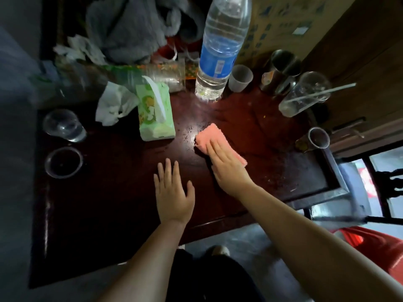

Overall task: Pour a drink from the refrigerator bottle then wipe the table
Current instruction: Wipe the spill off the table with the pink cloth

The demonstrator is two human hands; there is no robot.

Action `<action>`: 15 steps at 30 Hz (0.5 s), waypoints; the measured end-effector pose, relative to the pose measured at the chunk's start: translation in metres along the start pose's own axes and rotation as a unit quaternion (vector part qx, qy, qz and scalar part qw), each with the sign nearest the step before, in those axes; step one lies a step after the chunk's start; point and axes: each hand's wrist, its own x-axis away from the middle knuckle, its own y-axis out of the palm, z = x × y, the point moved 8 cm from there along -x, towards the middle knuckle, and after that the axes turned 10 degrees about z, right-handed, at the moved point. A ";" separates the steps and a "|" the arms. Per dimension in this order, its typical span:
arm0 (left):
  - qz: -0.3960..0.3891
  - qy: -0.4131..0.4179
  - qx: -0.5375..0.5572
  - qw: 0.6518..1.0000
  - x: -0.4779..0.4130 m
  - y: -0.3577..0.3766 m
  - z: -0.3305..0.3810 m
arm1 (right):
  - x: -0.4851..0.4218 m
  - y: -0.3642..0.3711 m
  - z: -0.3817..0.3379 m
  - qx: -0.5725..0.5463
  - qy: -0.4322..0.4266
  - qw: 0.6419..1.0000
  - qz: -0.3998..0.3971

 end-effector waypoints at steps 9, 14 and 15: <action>-0.133 0.327 -0.150 0.923 -0.025 0.020 0.069 | 0.095 -0.045 0.027 -0.045 0.121 0.991 0.040; -0.126 0.361 -0.219 0.898 -0.049 0.034 0.087 | 0.091 -0.026 0.030 -0.041 0.095 0.994 -0.017; -0.122 0.370 -0.223 0.894 -0.053 0.034 0.092 | 0.091 -0.023 0.034 -0.037 0.099 0.994 -0.024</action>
